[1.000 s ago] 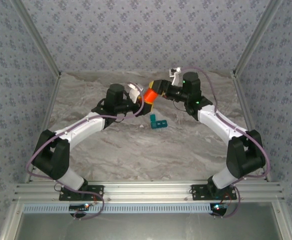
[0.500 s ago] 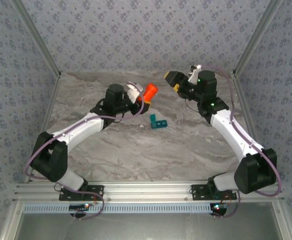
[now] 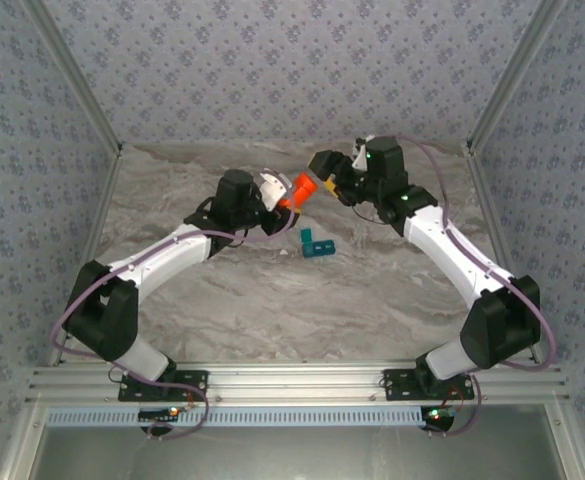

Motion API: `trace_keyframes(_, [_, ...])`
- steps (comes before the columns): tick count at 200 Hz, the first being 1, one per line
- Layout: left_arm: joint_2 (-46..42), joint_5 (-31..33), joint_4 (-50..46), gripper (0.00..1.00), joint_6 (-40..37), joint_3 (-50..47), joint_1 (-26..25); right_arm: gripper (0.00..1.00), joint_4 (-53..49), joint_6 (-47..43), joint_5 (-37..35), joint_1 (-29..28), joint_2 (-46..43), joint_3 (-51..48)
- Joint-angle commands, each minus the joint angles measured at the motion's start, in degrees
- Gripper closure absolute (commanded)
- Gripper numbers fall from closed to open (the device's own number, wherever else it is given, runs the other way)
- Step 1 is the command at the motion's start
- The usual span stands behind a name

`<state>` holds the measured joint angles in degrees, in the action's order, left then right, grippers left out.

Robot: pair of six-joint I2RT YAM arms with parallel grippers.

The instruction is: Sort the pills into containers

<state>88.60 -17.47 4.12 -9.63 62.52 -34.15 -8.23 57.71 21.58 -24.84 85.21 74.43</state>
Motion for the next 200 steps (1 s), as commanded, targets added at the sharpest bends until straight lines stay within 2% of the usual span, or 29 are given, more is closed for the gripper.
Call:
trace_keyframes(1, [0.2, 0.0, 0.4, 1.0, -0.9, 2.4, -0.6, 0.24, -1.2, 1.0, -1.2, -1.2, 1.4, 2.1])
trace_keyframes(31, [0.1, 0.0, 0.7, 1.0, -0.5, 2.5, -0.8, 0.27, 0.3, 1.4, -1.7, -2.0, 1.8, 0.8])
trace_keyframes(84, [0.0, 0.3, 1.6, 1.0, 0.4, 2.2, -0.8, 0.51, 1.5, 1.0, -0.7, -2.3, 1.6, -0.1])
trace_keyframes(94, [0.0, 0.4, 1.6, 1.0, 0.5, 2.3, -0.8, 0.51, 2.4, 0.9, 0.5, -2.2, 1.6, -0.4])
trace_keyframes(110, [-0.1, 0.2, 1.9, 1.0, 0.6, 2.3, -0.7, 0.41, 2.5, -0.3, 1.5, -2.1, 1.4, -0.4])
trace_keyframes(119, [-0.2, 0.2, 1.9, 1.0, 0.6, 2.3, -0.8, 0.38, 1.9, -1.1, 1.8, -2.1, 1.4, -0.2])
trace_keyframes(171, [-0.3, -0.3, 1.9, 1.0, 0.8, 2.7, -0.8, 0.42, 1.1, -1.9, 2.5, -1.5, 1.0, 0.0])
trace_keyframes(200, [-0.3, -0.5, 1.9, 1.0, 0.7, 2.7, -0.8, 0.37, 1.1, -2.0, 3.5, -1.5, 1.4, 0.4])
